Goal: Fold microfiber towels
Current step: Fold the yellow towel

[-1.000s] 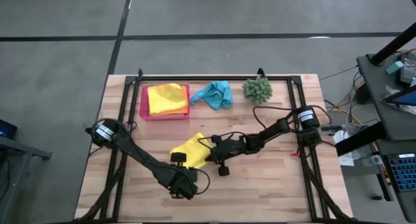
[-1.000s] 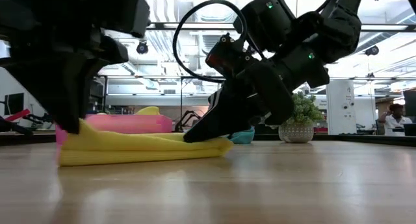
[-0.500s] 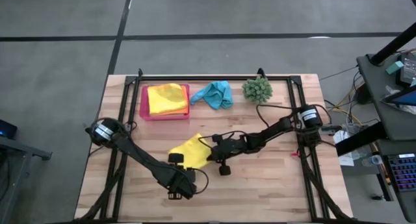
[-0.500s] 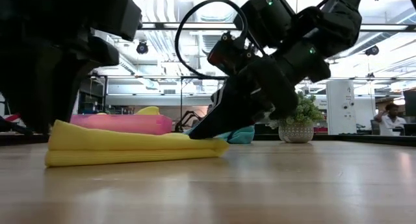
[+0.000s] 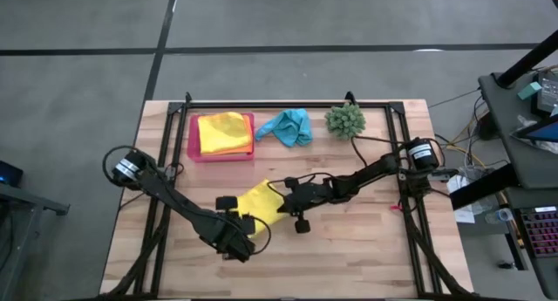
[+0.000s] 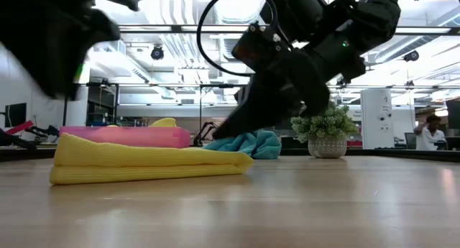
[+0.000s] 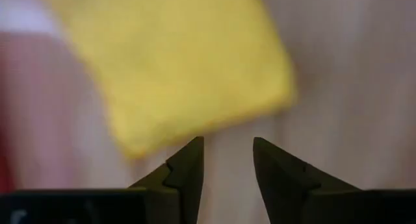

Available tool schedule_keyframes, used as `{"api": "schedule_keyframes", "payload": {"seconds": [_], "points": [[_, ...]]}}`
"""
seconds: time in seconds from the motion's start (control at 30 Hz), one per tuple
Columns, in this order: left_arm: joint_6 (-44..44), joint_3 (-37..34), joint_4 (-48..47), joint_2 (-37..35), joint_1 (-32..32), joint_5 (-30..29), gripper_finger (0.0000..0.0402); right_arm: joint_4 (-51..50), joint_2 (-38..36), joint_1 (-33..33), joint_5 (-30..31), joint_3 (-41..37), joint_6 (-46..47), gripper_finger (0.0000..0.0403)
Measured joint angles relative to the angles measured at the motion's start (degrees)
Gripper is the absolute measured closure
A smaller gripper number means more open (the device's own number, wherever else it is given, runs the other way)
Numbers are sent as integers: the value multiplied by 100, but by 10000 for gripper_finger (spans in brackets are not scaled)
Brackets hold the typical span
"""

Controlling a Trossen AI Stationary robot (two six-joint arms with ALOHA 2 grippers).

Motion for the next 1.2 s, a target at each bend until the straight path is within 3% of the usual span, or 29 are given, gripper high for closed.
{"api": "schedule_keyframes", "payload": {"seconds": [0.1,0.2,0.4,0.57,0.97,1.2], "points": [[-352,-30,31,-6,26,-899,291,349,-4,-104,77,2,61,394],[-673,-229,262,-1,74,-1223,309,861,114,-183,158,20,114,394],[-837,-901,1242,16,88,-1239,362,1026,541,-330,201,379,369,394],[-1012,-1260,1384,18,116,-1194,398,788,939,-442,214,694,510,394],[-1132,-1988,1705,22,111,-1126,401,552,1002,-664,210,603,650,394],[-1085,-2022,1173,-23,112,-1114,401,394,874,-675,206,581,687,394]]}}
